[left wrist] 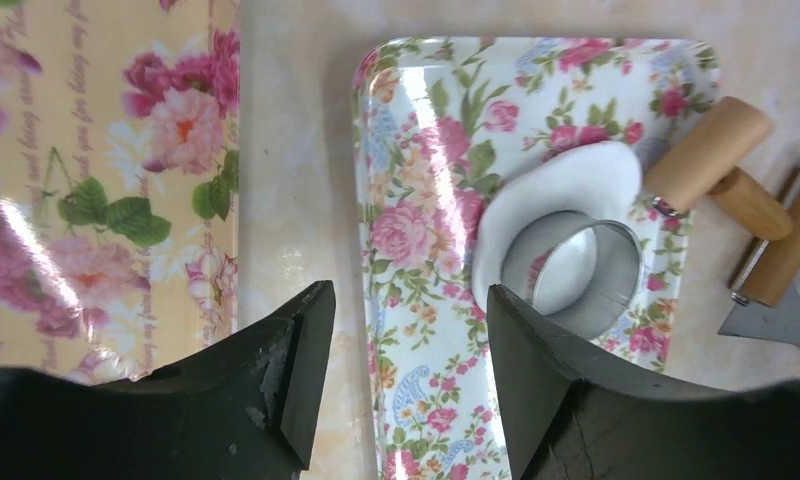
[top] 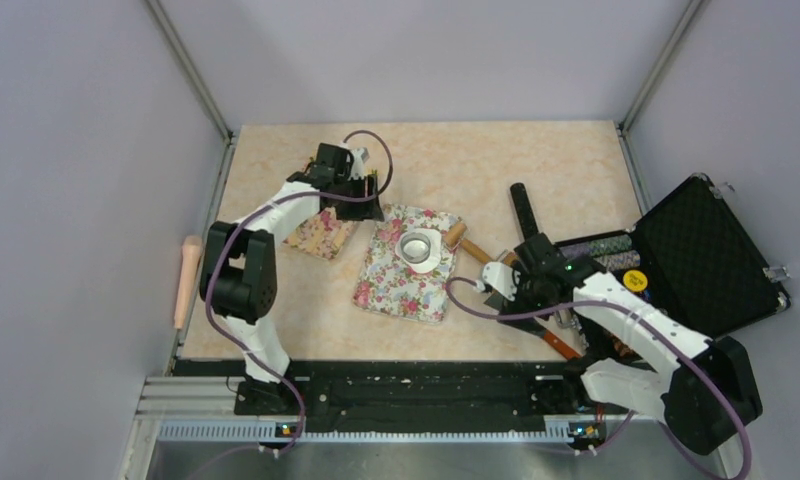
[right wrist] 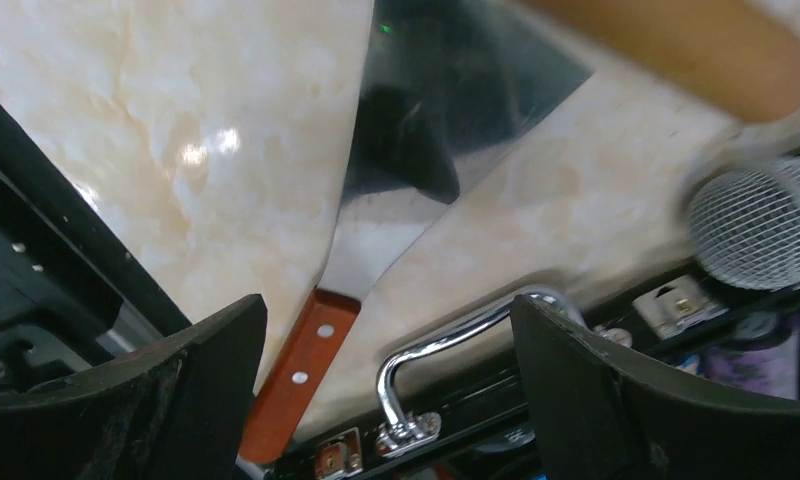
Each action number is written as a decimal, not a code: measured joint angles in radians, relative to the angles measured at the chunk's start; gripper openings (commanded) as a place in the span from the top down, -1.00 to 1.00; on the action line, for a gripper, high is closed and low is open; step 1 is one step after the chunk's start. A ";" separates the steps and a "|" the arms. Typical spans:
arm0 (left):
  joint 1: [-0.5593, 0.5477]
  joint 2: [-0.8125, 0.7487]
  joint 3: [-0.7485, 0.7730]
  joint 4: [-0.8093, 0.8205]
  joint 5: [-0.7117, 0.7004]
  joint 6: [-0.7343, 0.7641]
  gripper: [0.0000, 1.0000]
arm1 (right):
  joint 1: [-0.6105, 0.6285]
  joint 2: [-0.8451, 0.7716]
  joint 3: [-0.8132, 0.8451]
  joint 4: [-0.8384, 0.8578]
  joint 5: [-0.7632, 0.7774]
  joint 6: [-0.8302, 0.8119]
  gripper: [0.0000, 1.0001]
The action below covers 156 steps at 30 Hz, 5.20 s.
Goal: Roll out the dumpling wrappers from the dough
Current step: Pick up the spatula from the center of the board.
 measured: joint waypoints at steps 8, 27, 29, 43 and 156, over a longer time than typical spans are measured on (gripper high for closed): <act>0.005 -0.146 0.000 0.000 0.052 0.101 -0.26 | -0.043 -0.058 -0.154 -0.040 0.103 -0.039 -0.74; 0.005 -0.181 0.000 -0.003 0.123 0.163 -0.29 | -0.151 0.221 -0.021 -0.145 0.117 0.004 1.00; 0.005 -0.184 0.000 -0.004 0.134 0.174 -0.29 | -0.151 0.213 0.021 -0.182 0.085 0.007 1.00; -0.003 -0.185 0.004 0.028 0.334 0.176 -0.31 | -0.145 0.212 0.317 -0.159 -0.018 -0.066 1.00; 0.031 -0.224 -0.509 1.699 0.592 -0.987 1.00 | -0.425 0.560 0.074 2.256 -0.905 2.107 -0.57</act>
